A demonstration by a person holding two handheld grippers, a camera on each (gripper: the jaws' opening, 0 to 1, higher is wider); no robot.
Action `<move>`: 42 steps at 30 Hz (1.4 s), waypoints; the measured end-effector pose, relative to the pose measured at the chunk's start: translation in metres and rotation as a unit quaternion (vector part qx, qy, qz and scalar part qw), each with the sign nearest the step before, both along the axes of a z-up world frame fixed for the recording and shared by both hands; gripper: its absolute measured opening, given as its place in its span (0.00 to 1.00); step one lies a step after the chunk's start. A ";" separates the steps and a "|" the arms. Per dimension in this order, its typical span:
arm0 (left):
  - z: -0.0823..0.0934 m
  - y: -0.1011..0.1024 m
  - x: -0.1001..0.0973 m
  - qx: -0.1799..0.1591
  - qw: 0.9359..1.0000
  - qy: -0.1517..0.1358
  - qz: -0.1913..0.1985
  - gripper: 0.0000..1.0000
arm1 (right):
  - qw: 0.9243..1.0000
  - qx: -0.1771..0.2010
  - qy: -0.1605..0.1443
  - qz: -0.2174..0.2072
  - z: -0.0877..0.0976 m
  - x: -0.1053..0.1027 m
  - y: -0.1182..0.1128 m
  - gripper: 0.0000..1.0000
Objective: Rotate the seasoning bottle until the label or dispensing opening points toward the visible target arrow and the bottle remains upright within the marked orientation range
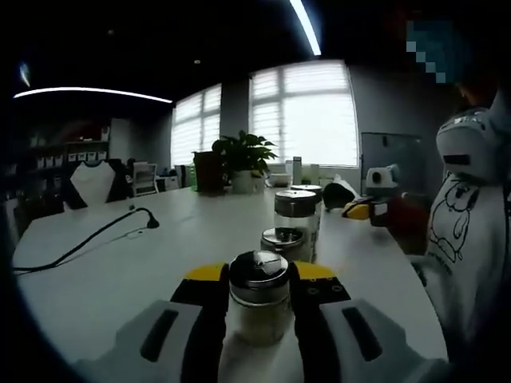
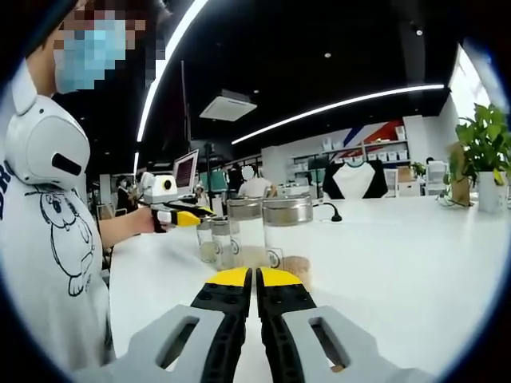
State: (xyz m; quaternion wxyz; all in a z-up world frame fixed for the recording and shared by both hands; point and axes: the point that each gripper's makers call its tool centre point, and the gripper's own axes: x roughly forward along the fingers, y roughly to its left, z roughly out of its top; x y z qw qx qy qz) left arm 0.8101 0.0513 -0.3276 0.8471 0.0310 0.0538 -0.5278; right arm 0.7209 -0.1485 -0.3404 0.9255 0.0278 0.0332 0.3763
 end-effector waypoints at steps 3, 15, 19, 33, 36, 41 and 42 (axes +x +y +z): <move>0.000 0.001 0.000 0.008 1.000 -0.002 0.024 0.32 | 1.000 -0.009 0.000 0.003 0.000 0.001 0.000 0.00; -0.002 0.006 0.001 0.003 0.996 0.027 0.080 0.32 | 1.000 -0.011 -0.013 0.015 0.006 -0.004 0.003 0.00; -0.002 0.005 -0.002 0.012 0.996 0.014 0.093 0.32 | 1.000 -0.013 -0.014 0.011 0.005 -0.007 0.002 0.00; 0.015 0.025 -0.011 0.010 0.993 -0.027 0.118 0.49 | 1.000 -0.008 -0.027 0.007 0.017 -0.005 -0.002 0.12; 0.015 0.044 -0.013 -0.005 0.989 -0.017 0.147 0.47 | 1.000 -0.003 -0.030 0.006 0.020 -0.004 -0.002 0.15; 0.018 0.071 -0.024 -0.026 0.982 -0.026 0.186 0.45 | 0.999 0.005 -0.032 -0.038 0.025 0.005 -0.015 0.40; 0.018 0.072 -0.025 -0.026 0.982 -0.026 0.188 0.45 | 0.999 0.006 -0.029 -0.040 0.026 0.006 -0.016 0.47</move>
